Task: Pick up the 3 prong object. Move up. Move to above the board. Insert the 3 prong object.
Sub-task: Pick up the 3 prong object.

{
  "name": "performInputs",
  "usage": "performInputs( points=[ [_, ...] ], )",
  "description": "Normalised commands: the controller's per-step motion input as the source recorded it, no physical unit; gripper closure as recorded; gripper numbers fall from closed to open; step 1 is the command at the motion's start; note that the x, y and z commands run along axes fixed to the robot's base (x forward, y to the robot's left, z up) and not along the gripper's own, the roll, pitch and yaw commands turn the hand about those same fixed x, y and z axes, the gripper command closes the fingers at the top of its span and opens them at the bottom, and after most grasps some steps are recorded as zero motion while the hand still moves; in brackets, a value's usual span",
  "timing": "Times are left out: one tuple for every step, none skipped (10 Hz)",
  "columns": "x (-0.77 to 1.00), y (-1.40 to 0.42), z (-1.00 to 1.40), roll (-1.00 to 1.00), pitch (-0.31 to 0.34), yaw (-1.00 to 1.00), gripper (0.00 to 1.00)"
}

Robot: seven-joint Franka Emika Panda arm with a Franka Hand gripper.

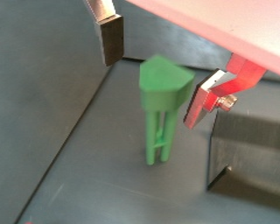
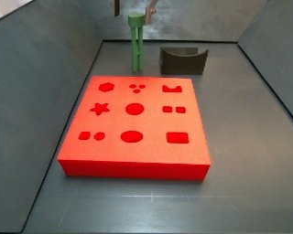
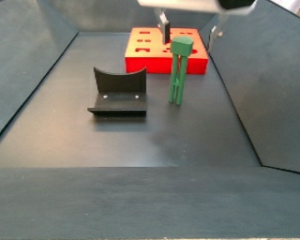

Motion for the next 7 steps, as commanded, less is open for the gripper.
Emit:
performInputs(
  points=[
    [-0.11, 0.0, -0.32, -0.05, 0.0, -0.51, 0.0],
    [0.0, 0.07, -0.29, -0.11, -0.04, -0.08, 0.0],
    [0.0, 0.08, -0.18, -0.12, -0.063, -0.03, 0.0],
    [0.0, 0.15, -0.12, -0.13, -0.039, 0.0, 0.0],
    [0.0, 0.11, 0.0, -0.14, -0.011, 0.0, 0.0],
    [0.0, 0.1, 0.0, -0.14, 0.0, 0.0, 0.0],
    [0.0, 0.06, 0.0, -0.18, 0.0, 0.12, 0.0]
  ],
)
